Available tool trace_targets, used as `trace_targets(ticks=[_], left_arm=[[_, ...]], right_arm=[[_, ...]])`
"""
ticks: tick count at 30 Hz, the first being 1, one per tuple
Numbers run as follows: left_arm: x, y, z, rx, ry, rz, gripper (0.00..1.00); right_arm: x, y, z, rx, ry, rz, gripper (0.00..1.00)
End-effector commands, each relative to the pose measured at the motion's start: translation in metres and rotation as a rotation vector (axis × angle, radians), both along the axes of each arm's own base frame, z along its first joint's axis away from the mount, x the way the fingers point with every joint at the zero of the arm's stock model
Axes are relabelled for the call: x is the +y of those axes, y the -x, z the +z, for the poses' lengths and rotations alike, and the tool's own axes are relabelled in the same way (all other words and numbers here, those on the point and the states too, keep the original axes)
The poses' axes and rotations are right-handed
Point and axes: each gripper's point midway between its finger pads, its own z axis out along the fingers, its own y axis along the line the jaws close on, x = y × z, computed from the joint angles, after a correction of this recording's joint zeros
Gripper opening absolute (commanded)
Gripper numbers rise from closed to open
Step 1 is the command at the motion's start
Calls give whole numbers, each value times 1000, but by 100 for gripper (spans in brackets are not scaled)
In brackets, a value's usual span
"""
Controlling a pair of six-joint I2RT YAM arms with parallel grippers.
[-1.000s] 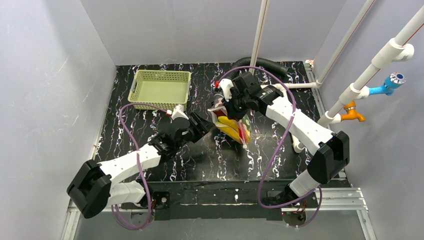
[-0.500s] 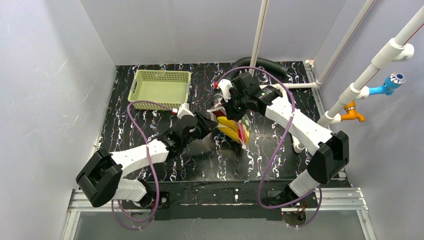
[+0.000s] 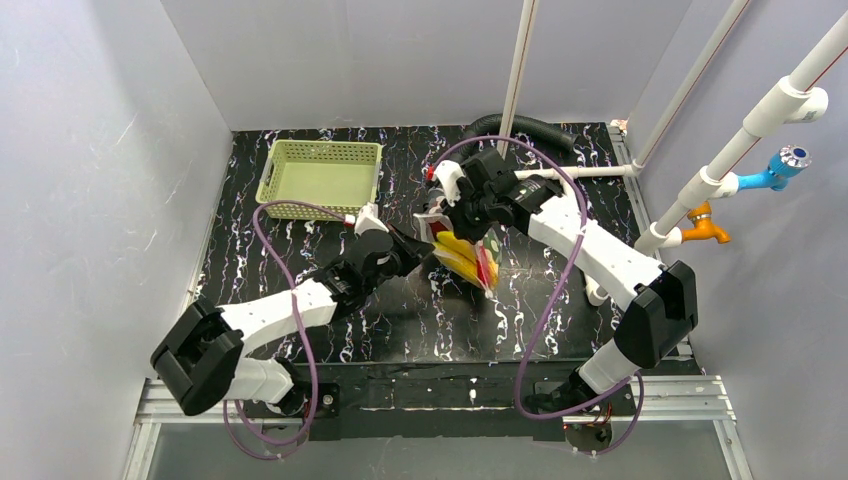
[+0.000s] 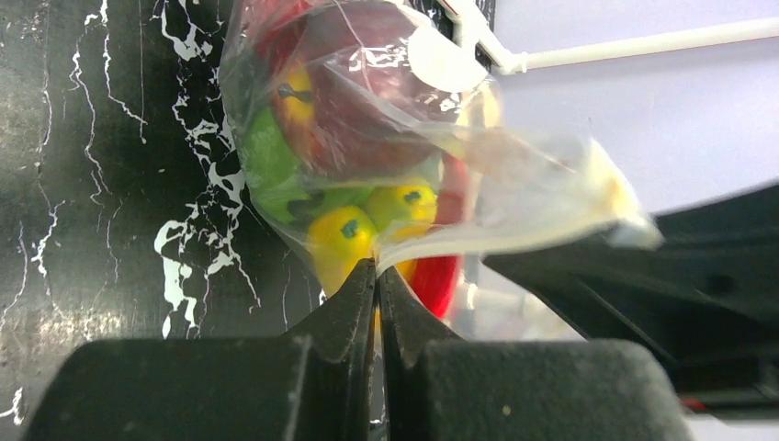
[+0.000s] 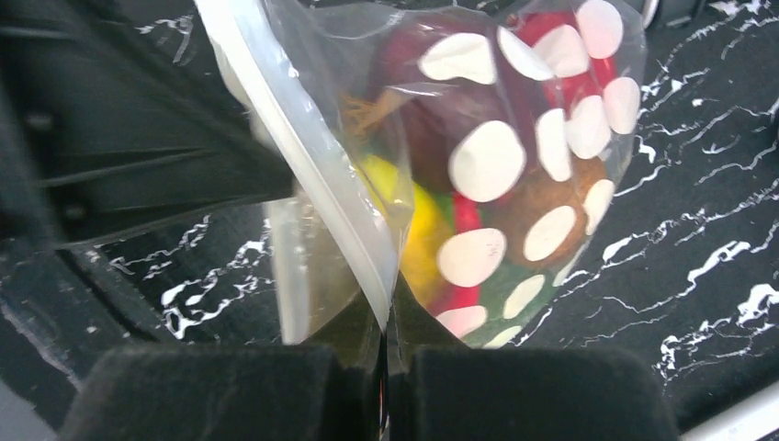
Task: Open the zip-top bag and remove the fake food
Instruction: Open the zipper of the food storage bag at the center of the board.
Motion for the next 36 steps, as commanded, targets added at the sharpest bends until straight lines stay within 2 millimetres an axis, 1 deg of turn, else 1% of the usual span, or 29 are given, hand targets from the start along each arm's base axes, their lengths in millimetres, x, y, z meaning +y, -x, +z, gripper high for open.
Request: trace_targets(ticks=[1,3,5,7,8,11,14,17,20,22,26,30,34,36], left_arm=[[17,12,28,-66,11,4,0],[29,20,25,-51,-11,8,0],[40,28,17,-26,-36,15,0],[51,37,4,2,-60,21,0],[57,41,-6,24,-74,25,0],[70,51,-28,75,-105,35,0],[78,56,-45,106,-145,41,0],[83,56,-53,117,-176,43,0],[82,55,-52,105,-187,32,0],[83,55,-50,93,-198,21,0],[88,58,-48,81,-227,11,0],[93,64,-54,77,-232,6,0],[92,67,-55,64,-210,-9,0],[91,69,-55,57,-208,-17,2]], right_arm=[[-11,-22,1,-134,45,-58,1],[-19,-27,-1,-167,71,-86,1],[-20,-30,-1,-181,78,-98,1],[-20,-33,-1,-185,83,-108,1],[-20,-34,-1,-184,82,-111,1],[-16,-33,4,-179,64,-107,1],[-9,-25,9,-151,25,-71,1],[2,-2,10,-69,-36,22,1],[11,16,10,-15,-76,96,1],[13,22,8,0,-82,116,1],[17,23,9,4,-87,126,1],[22,27,10,7,-88,142,1],[25,27,9,0,-78,150,1],[25,28,10,-14,-65,156,1]])
